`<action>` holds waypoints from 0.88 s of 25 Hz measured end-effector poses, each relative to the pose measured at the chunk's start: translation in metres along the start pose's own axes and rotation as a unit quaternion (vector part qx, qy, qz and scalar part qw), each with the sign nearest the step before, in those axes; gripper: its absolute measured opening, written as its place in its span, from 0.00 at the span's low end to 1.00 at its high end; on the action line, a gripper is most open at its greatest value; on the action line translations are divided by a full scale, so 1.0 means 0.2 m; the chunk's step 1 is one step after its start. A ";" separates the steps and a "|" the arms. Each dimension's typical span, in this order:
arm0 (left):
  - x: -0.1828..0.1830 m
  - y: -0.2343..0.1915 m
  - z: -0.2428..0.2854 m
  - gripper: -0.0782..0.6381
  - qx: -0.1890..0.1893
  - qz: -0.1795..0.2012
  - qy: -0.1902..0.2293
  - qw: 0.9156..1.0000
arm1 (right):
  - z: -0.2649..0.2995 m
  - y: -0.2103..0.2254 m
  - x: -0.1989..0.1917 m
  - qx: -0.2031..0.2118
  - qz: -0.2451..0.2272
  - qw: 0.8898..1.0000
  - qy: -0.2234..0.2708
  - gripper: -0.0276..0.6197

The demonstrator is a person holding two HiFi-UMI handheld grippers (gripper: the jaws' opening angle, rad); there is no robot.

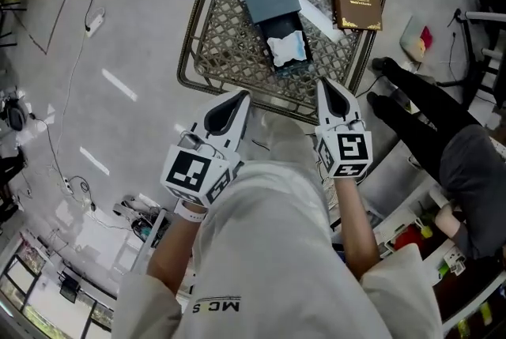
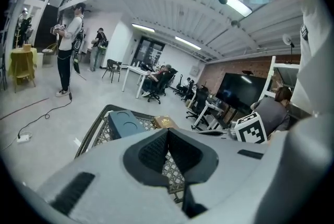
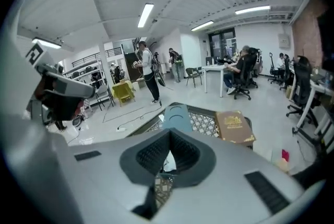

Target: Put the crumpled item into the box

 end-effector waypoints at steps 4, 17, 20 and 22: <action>0.11 0.06 -0.07 0.14 -0.009 0.018 0.019 1.000 | -0.15 -0.04 0.17 0.007 -0.013 0.999 0.034 0.07; 0.29 0.20 -0.22 0.14 -0.031 0.089 0.063 0.994 | -0.48 -0.14 0.50 0.028 -0.059 0.989 0.131 0.07; 0.30 0.20 -0.24 0.14 -0.033 0.092 0.064 0.993 | -0.51 -0.16 0.55 0.028 -0.048 0.988 0.147 0.07; 0.31 0.20 -0.25 0.14 -0.034 0.096 0.064 0.993 | -0.50 -0.18 0.56 0.026 -0.042 0.987 0.155 0.07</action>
Point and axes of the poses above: the fingertips, and each gripper's own axes: z forward along the fingers, y to its right, x out of its top, the point moved 5 cm from there along -z, backward along the fingers, and after that the axes turned 8 degrees about y, right-handed, at the moved point
